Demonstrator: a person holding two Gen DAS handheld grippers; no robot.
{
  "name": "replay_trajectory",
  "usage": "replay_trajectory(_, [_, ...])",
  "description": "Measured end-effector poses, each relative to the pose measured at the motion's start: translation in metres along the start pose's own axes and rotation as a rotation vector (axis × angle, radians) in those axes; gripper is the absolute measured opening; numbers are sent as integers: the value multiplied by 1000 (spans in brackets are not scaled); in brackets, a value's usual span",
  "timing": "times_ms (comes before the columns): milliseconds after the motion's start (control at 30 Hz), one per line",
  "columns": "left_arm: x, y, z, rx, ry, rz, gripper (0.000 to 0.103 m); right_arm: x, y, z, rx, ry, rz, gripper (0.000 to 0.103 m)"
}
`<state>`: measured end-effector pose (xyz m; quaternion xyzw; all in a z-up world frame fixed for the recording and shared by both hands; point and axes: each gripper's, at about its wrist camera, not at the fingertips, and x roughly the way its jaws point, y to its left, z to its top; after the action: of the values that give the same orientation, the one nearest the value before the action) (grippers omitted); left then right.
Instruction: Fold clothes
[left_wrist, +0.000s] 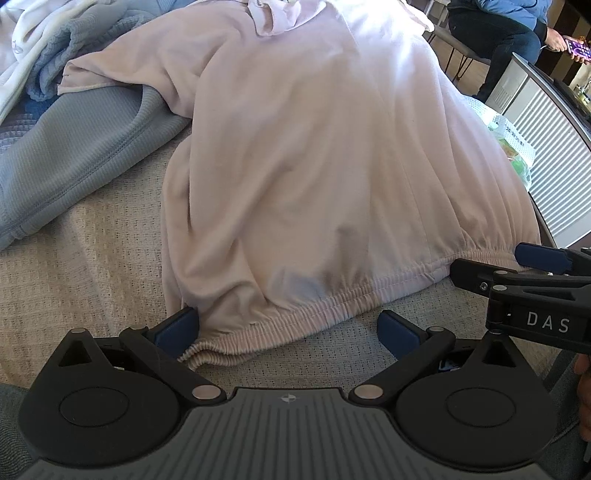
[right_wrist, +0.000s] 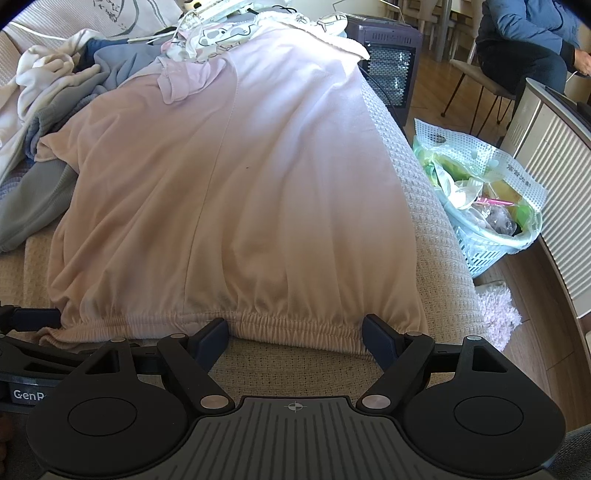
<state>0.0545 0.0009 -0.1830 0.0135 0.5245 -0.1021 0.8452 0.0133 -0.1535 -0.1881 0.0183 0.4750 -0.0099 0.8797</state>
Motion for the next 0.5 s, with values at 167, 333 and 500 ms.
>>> replay_trajectory(167, [1, -5, 1, 0, -1, 3, 103, 0, 0, -1, -1, -1, -1, 82])
replay_trajectory(333, [3, -9, 1, 0, -2, 5, 103, 0, 1, -1, -1, -1, -2, 82])
replay_trajectory(500, [5, -14, 2, 0, -2, 8, 103, 0, 2, -1, -2, -2, -4, 82])
